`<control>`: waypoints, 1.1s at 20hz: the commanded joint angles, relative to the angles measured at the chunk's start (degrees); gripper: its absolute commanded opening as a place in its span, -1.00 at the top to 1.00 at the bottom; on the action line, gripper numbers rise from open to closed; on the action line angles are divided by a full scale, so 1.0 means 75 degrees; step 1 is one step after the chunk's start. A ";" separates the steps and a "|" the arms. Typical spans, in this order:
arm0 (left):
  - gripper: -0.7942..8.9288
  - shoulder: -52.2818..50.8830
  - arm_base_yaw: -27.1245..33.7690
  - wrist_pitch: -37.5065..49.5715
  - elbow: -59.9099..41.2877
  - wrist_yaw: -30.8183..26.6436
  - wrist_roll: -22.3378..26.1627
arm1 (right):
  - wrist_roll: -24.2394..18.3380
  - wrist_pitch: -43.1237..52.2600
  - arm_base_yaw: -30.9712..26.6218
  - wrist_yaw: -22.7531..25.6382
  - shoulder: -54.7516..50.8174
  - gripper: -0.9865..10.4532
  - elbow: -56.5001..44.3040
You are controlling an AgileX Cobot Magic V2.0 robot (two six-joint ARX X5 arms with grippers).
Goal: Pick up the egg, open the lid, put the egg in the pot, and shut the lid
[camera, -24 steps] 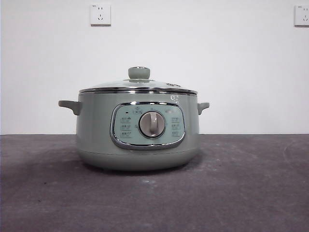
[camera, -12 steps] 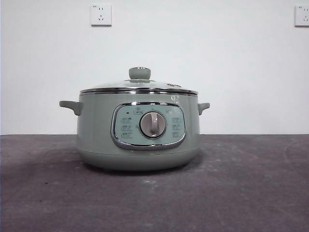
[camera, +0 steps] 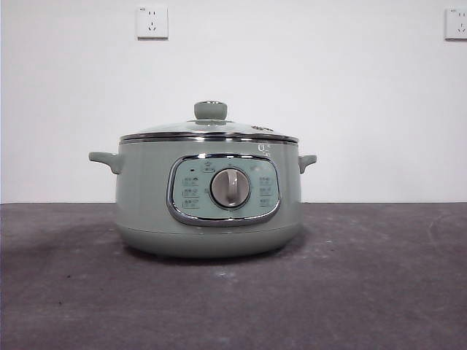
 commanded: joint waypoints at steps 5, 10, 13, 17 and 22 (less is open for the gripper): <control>0.84 -0.2454 0.0495 0.0833 -0.4121 -0.0527 -0.0029 | 0.0064 -0.0111 0.0009 0.0017 -0.0038 0.83 0.0003; 0.84 -0.3800 0.0664 0.0816 -0.5849 -0.1122 -0.0201 | 0.0064 -0.0111 0.0009 0.0020 -0.0041 0.83 0.0003; 0.84 -0.4243 0.0688 0.0810 -0.6534 -0.1174 -0.0201 | 0.0064 -0.0111 0.0009 0.0020 -0.0041 0.83 0.0003; 0.84 -0.4334 0.0697 0.0801 -0.7125 -0.1163 -0.0434 | 0.0067 -0.0111 0.0009 0.0020 -0.0041 0.83 0.0003; 0.84 -0.4433 0.0697 0.0017 -0.7242 -0.1154 -0.0752 | 0.0064 -0.0111 0.0009 0.0020 -0.0041 0.83 0.0003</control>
